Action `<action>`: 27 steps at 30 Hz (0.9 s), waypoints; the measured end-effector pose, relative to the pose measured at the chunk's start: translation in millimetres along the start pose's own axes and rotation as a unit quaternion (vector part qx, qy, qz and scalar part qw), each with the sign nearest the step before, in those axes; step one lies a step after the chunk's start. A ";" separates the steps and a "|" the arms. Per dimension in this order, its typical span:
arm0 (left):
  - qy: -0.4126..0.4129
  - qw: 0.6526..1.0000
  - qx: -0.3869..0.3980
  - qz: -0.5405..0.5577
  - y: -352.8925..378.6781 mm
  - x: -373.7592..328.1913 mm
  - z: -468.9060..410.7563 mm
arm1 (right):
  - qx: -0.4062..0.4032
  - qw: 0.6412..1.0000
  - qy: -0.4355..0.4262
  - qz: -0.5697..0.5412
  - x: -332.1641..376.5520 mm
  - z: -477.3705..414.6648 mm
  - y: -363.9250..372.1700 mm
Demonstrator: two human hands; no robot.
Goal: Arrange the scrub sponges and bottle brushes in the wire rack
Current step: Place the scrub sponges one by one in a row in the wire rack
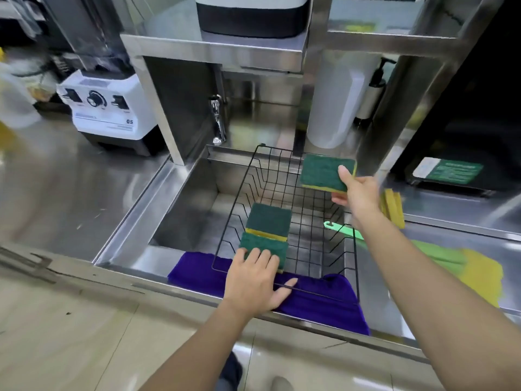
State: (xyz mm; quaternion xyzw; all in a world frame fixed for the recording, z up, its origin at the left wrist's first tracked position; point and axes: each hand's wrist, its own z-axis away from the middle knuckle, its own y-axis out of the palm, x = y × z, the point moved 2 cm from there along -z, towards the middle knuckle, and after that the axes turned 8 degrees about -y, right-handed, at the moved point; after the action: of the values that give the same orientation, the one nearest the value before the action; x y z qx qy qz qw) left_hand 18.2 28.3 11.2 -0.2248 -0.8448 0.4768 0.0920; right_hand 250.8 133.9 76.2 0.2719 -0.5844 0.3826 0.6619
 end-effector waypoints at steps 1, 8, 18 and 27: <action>-0.004 1.000 0.003 -0.001 0.2 0.2 0.5 | 0.017 1.000 0.013 0.011 -1.7 -1.0 8.8; -0.005 1.000 0.008 0.013 0.8 0.6 2.2 | 0.068 0.995 0.062 0.046 -18.4 -4.3 65.9; -0.017 0.999 0.005 0.034 -0.6 0.2 4.3 | 0.107 0.978 0.074 0.161 -50.3 -8.9 103.1; -0.024 0.999 0.001 0.040 -1.2 -0.2 2.7 | 0.168 0.935 0.051 0.309 -68.7 -9.6 97.4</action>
State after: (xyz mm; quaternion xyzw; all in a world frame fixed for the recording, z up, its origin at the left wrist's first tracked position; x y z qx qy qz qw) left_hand 17.0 25.5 10.9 -0.2471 -0.8368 0.4858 0.0524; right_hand 174.3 183.2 -1.3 0.1651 -0.5321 0.6742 0.4848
